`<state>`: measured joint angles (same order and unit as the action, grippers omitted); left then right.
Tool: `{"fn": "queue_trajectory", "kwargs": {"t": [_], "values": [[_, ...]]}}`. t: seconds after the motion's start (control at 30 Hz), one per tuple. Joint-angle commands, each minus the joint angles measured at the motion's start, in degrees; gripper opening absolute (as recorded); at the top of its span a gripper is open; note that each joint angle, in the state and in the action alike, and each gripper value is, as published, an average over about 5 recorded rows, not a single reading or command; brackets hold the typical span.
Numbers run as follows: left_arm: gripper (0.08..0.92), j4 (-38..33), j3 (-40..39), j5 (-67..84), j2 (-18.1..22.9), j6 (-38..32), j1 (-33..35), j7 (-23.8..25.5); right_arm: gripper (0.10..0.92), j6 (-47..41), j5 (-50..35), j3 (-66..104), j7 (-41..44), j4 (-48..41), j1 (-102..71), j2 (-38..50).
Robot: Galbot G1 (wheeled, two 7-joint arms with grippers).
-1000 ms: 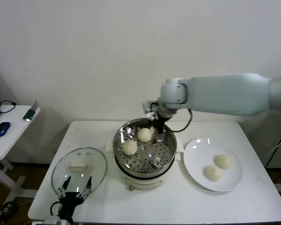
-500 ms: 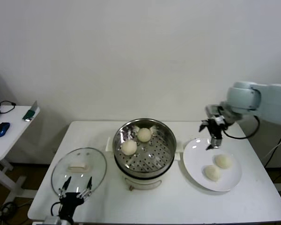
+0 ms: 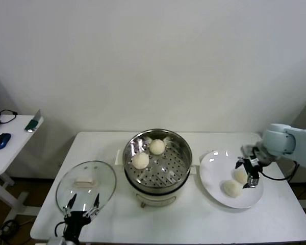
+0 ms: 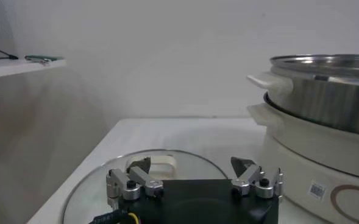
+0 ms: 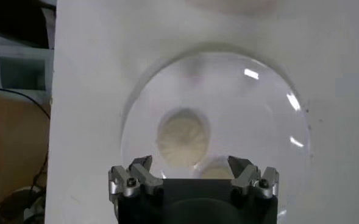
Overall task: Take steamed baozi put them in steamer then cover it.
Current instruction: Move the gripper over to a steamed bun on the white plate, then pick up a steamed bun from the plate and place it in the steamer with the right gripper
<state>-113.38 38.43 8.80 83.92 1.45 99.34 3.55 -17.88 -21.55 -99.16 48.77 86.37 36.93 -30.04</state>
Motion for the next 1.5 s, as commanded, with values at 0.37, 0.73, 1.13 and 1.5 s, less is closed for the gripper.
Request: {"fn": "queue_trajectory", "kwargs": {"t": [0.37, 0.73, 1.13, 1.5], "values": [[0.823, 0.36, -0.12, -0.49, -0.11, -0.16, 0.35, -0.06, 0.823, -2.66, 4.45, 15.37, -3.51, -6.31, -20.23, -2.64], [0.823, 0.5, -0.27, -0.67, -0.06, -0.05, 0.15, -0.11, 0.82, -2.88, 6.19, 15.58, -3.57, -7.0, -20.52, -3.16], [0.823, 0.71, -0.16, -0.65, -0.11, -0.21, 0.09, -0.23, 0.714, -1.96, 6.19, 15.78, -2.68, -6.82, -19.03, -3.59], [0.823, 0.42, -0.06, -0.73, -0.22, -0.01, 0.13, -0.21, 0.688, 9.47, 7.81, 1.58, 4.55, -2.52, 6.6, -5.7]]}}
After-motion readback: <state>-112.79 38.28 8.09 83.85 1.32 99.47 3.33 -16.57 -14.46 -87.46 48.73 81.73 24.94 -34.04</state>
